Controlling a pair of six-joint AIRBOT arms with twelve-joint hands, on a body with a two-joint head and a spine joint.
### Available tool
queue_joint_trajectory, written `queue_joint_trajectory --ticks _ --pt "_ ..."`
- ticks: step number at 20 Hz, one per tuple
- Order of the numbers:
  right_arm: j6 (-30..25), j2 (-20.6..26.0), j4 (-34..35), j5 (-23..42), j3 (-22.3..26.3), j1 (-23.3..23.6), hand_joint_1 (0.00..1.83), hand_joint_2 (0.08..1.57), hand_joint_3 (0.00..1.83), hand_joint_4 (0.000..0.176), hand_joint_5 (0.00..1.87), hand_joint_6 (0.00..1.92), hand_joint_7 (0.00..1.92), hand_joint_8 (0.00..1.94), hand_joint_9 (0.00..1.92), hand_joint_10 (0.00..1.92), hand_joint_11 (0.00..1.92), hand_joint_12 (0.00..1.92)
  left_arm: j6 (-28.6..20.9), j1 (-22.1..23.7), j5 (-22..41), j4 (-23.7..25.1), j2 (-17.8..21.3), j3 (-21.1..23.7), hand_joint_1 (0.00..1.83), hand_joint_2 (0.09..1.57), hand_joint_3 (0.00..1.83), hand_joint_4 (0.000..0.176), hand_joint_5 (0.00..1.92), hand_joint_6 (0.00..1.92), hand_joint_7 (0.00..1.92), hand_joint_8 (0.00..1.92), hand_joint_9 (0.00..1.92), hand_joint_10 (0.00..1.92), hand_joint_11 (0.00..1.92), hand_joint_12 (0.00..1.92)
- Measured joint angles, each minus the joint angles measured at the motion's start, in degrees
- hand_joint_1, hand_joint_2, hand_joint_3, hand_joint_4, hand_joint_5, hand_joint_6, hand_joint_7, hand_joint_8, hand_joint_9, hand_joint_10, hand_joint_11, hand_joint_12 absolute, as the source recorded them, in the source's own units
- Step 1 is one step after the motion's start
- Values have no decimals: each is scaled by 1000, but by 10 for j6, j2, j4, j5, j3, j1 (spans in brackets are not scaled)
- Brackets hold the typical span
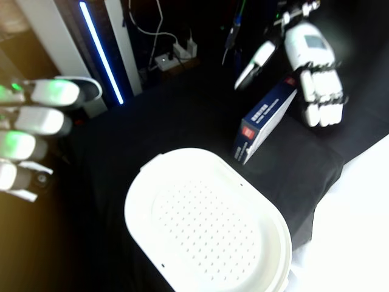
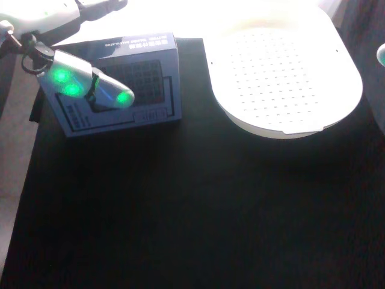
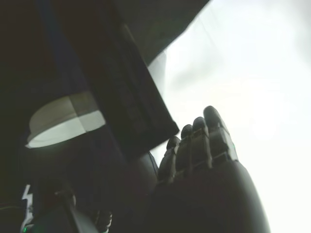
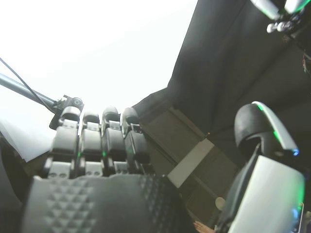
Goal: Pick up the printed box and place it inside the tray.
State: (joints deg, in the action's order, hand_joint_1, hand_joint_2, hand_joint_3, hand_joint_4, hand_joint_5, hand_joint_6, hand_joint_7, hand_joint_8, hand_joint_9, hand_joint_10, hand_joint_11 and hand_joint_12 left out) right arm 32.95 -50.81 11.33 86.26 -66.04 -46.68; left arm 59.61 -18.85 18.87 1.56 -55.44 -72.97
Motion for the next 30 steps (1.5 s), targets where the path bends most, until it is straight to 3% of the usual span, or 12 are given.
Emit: queue_joint_trajectory --ticks 2,5,6,8,10,17,20,22,24,26,27,30 --pt "0 0 -1 0 0 0 604 511 565 0 153 22 140 22 0 0 0 0 0 0 -2 0 0 -1 496 707 1 0 0 0 153 5 185 13 188 105" --pt "0 0 -1 0 0 0 608 555 528 0 145 27 167 22 0 0 0 0 0 0 -2 -2 0 -1 1062 868 2 0 639 21 843 23 963 46 698 743" --pt "0 -1 -1 1 0 0 604 544 521 0 157 33 179 27 3 1 0 0 -2 0 -2 -2 -1 -2 1242 993 5 0 938 678 1273 286 1228 63 950 827" --pt "0 -1 0 0 0 0 596 523 509 0 150 33 198 33 18 7 0 0 -2 -2 0 -6 -4 -2 1300 1019 6 0 1189 364 1248 757 1513 199 1114 1201" --pt "0 -1 -2 1 0 0 594 557 466 0 144 41 202 21 10 2 0 0 -5 -16 23 -23 -5 -2 1307 1010 3 0 1151 483 1339 558 1521 203 1151 1160" --pt "0 -3 0 0 0 0 655 533 377 0 94 42 193 5 31 12 0 0 -40 -36 70 -42 -7 -13 1305 1009 1 0 1117 575 1378 455 1561 192 1222 1090" --pt "0 -3 5 0 0 0 669 508 364 0 93 44 147 0 22 7 0 0 -50 -12 84 -40 20 -5 1293 1045 3 0 1024 729 1248 712 1496 374 1175 1281" --pt "0 -3 2 0 0 0 683 502 359 5 94 45 133 1 40 13 50 25 -52 10 133 -41 41 4 1291 1038 2 0 1038 746 1276 637 1473 493 1199 1239" --pt "0 -8 2 0 -4 0 676 533 295 32 63 36 81 0 21 27 1 184 -52 24 151 -28 49 18 1287 1048 0 0 1083 637 1195 823 1329 717 1185 1356" --pt "0 -24 5 -14 -14 7 676 515 260 63 63 36 52 1 3 9 0 89 -53 44 157 0 52 35 1287 1049 0 0 1079 639 1189 832 1274 702 1147 1286" --pt "-1 -32 8 -23 -19 14 668 553 232 60 52 32 40 0 0 2 0 207 -54 50 167 4 52 40 1280 1076 3 0 1018 720 1122 965 1197 767 1050 1382" --pt "-25 -72 10 -47 -50 34 597 646 152 102 17 12 48 0 13 1 0 363 -54 56 195 16 53 51 1265 1118 0 0 953 759 1033 1156 1146 1229 1053 1618"
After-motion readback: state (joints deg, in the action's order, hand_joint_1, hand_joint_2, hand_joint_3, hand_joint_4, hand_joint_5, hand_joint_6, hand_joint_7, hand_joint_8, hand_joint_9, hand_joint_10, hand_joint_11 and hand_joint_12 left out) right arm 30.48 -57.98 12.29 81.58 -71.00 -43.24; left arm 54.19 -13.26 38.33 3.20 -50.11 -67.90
